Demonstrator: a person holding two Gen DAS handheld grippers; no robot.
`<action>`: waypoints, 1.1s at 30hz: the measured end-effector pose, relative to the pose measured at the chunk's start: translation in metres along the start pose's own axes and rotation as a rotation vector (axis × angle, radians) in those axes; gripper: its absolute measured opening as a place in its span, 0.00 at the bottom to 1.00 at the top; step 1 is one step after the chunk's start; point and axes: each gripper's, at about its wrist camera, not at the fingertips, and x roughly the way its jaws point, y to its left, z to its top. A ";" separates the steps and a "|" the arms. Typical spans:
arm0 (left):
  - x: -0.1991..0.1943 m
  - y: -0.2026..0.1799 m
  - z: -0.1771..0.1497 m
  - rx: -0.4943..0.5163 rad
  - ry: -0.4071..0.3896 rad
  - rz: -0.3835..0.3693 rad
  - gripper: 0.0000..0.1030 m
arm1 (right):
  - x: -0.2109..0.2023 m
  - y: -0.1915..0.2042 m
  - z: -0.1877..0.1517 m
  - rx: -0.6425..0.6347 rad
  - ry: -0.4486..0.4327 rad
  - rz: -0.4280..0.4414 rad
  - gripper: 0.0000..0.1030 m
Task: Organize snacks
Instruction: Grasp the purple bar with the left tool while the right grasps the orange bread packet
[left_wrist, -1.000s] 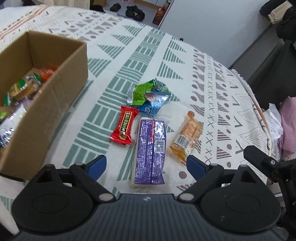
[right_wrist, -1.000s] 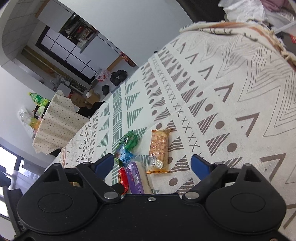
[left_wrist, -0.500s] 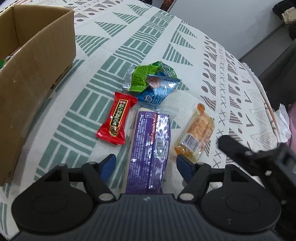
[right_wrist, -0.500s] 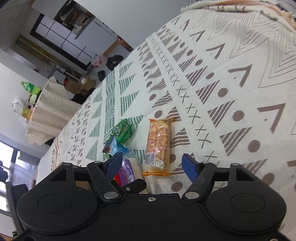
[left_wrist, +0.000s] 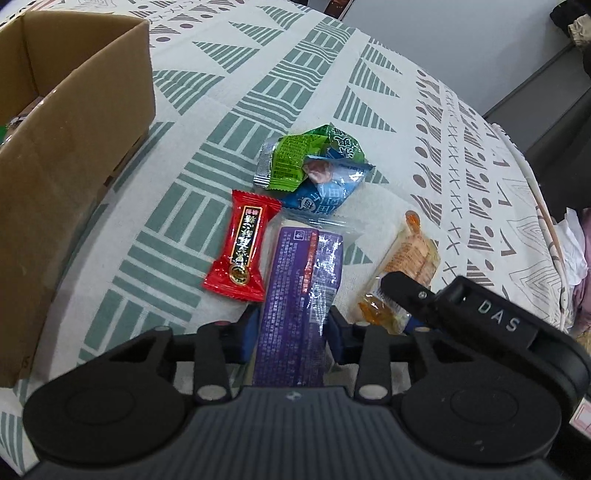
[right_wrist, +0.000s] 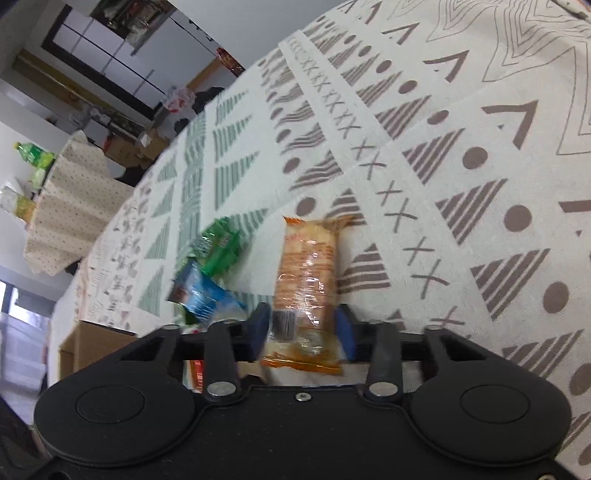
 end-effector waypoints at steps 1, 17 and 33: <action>-0.001 0.000 -0.001 0.000 -0.002 -0.003 0.35 | -0.001 0.000 -0.001 -0.009 -0.002 -0.001 0.33; -0.011 -0.005 -0.024 0.084 0.030 0.044 0.38 | -0.038 -0.010 -0.013 -0.087 -0.014 -0.154 0.46; -0.009 -0.016 -0.036 0.151 0.086 0.119 0.37 | -0.023 -0.006 -0.008 -0.148 -0.032 -0.168 0.36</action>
